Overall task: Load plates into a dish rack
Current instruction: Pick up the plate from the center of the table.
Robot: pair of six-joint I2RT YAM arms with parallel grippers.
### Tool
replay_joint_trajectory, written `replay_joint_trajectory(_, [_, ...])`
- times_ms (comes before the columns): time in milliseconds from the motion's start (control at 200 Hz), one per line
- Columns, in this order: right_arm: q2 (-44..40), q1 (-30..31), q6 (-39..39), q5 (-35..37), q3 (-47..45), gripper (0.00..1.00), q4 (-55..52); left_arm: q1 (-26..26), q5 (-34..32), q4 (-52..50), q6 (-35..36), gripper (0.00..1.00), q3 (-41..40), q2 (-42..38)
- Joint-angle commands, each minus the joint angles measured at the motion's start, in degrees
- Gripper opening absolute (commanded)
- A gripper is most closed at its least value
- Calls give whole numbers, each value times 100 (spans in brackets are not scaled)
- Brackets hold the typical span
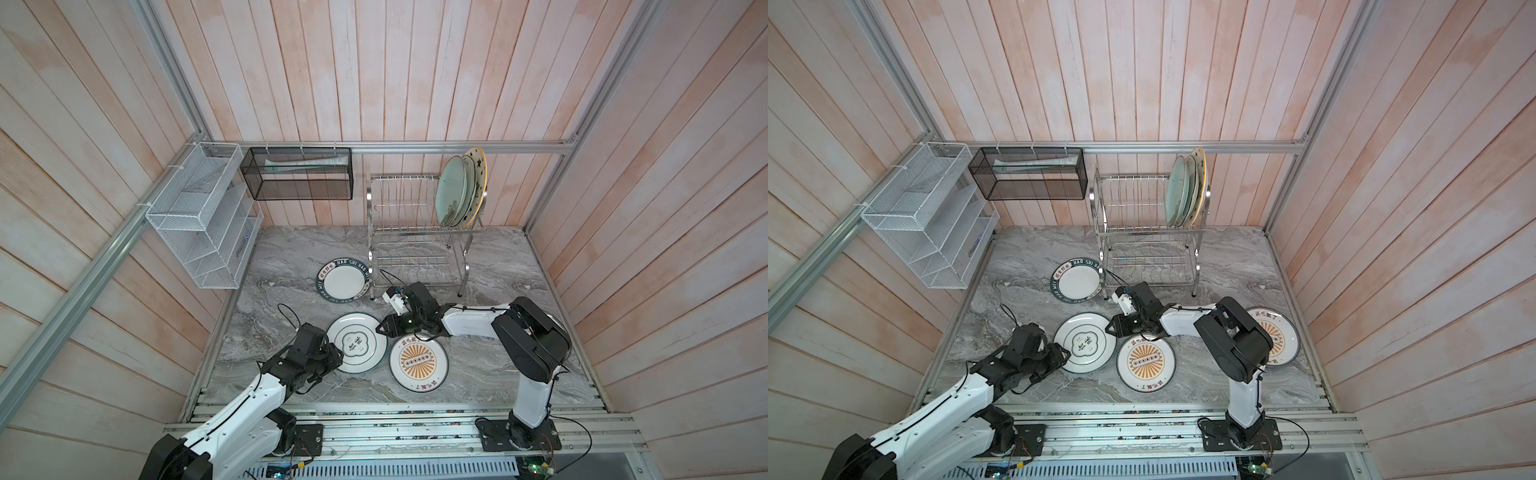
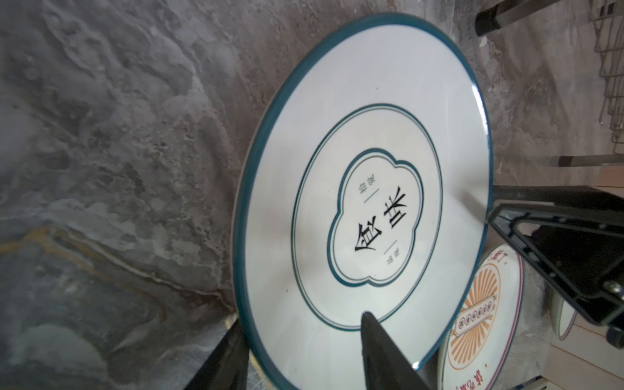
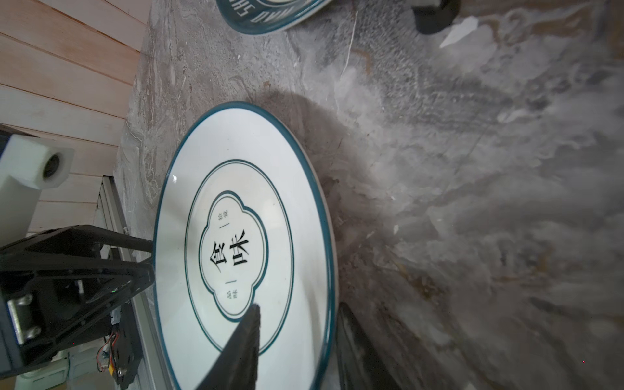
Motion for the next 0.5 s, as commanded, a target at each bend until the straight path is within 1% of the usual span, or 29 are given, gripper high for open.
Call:
replay_joint_trajectory(0, [181,207,138,-325,233,38,63,21,-156,-41,-44,54,-32,-84])
replay_joint_trajectory(120, [304,282,251,-402,355,38,154,16,-253,-152,-44,54,-22,-56])
replay_joint_trajectory(495, [529,292,573,-578,444,36,396,19,-254,-104,-35,54,-65,-3])
